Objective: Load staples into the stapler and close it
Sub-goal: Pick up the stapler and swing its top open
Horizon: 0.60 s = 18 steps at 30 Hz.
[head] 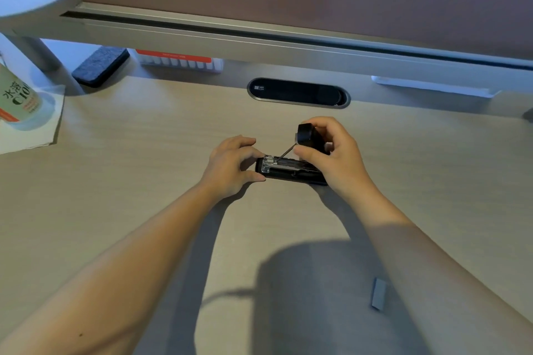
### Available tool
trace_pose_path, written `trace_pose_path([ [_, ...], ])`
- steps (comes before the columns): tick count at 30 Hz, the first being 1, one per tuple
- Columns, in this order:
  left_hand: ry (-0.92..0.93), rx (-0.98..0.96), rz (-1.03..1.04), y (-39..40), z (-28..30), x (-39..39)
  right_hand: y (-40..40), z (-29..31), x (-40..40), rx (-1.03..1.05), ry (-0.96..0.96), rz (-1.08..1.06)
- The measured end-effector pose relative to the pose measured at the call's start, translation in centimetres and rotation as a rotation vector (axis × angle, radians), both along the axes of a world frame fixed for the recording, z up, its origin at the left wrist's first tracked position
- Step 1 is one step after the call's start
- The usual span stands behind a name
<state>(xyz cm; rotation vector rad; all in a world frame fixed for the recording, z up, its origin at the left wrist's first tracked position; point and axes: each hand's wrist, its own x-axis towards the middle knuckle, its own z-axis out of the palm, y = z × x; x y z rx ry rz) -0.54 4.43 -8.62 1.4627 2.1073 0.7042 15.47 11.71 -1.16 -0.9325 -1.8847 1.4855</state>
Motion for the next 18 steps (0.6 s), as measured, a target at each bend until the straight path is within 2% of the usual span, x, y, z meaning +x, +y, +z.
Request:
trace_pose_path([
  [3, -0.003, 0.002, 0.019, -0.3, 0.0, 0.1, 0.5, 0.7, 1.3, 0.046, -0.009, 0.003],
  [9, 0.026, 0.003, 0.036, -1.2, 0.3, 1.0, 1.7, 0.8, 5.5, 0.235, -0.162, -0.071],
  [13, 0.028, 0.005, 0.056, -2.1, 0.5, 1.6, 2.0, 0.3, 8.3, 0.273, -0.305, -0.122],
  [18, 0.066, 0.0, 0.043, -3.2, 0.5, 2.8, 2.3, -1.2, 11.4, 0.356, -0.577, -0.119],
])
